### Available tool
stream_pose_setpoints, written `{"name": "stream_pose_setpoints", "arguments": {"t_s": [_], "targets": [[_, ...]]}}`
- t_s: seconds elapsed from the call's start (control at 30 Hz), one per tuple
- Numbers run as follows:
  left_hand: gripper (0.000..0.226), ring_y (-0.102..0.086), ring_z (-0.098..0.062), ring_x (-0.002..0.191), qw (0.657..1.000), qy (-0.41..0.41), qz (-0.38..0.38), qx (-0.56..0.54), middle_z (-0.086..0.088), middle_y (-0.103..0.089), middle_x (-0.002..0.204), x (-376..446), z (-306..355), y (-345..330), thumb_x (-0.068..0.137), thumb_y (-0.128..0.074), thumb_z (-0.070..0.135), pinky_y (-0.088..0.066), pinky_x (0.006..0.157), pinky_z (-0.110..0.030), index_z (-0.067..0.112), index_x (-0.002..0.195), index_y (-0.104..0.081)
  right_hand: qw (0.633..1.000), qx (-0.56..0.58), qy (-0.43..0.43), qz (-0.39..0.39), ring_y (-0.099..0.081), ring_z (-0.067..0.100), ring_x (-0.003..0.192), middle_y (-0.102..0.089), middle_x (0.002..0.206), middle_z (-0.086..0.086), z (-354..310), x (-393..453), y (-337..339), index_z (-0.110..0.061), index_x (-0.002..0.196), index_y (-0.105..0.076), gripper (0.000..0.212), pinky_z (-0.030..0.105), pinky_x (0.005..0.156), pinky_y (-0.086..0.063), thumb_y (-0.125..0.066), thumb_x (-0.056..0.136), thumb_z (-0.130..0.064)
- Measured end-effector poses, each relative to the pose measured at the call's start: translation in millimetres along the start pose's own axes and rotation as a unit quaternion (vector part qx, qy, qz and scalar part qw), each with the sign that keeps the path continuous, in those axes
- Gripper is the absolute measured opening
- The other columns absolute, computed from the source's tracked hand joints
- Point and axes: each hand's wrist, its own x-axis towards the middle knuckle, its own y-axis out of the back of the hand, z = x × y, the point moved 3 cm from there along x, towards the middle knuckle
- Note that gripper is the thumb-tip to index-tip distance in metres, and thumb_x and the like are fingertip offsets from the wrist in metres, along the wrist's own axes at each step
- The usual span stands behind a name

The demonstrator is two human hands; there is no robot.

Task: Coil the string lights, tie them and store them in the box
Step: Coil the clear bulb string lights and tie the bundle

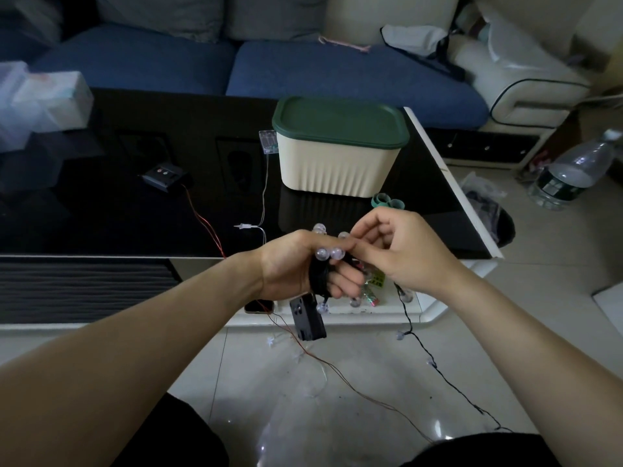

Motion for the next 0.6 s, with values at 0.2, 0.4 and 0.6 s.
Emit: {"name": "stream_pose_setpoints", "arguments": {"t_s": [0.2,0.4,0.6], "targets": [[0.037,-0.039,-0.012,0.036,0.987,-0.047,0.14,-0.067,-0.005,-0.051,0.053,6.2,7.3,23.2,0.099,-0.042,0.015,-0.033,0.037,-0.018,0.016,0.062,-0.046,0.981,-0.037,-0.128,-0.141,-0.062,0.01,0.057,-0.066,0.062,-0.002,13.1,-3.8,10.1,-0.014,0.08,-0.069,0.04,0.023,0.058,-0.05,-0.055,0.098,-0.047],[0.024,-0.051,-0.016,0.062,0.98,-0.072,0.165,-0.081,-0.017,-0.052,0.094,3.0,5.7,35.8,0.098,-0.043,0.012,-0.043,0.051,-0.021,0.014,0.074,-0.047,0.99,-0.075,-0.1,-0.061,-0.054,0.004,0.052,-0.058,0.054,-0.008,19.0,-0.6,18.0,-0.02,0.077,-0.073,0.036,0.023,0.058,-0.045,-0.056,0.099,-0.044],[0.038,-0.073,-0.026,0.078,0.959,-0.103,0.163,-0.208,-0.016,-0.072,0.09,1.9,14.3,31.2,0.095,-0.042,0.011,-0.055,0.056,-0.023,0.014,0.06,-0.056,0.994,-0.067,0.011,-0.09,-0.059,-0.003,0.06,-0.066,0.063,-0.018,-8.7,-4.8,-10.5,-0.021,0.078,-0.074,0.019,0.011,0.058,-0.04,-0.066,0.095,-0.026]]}}
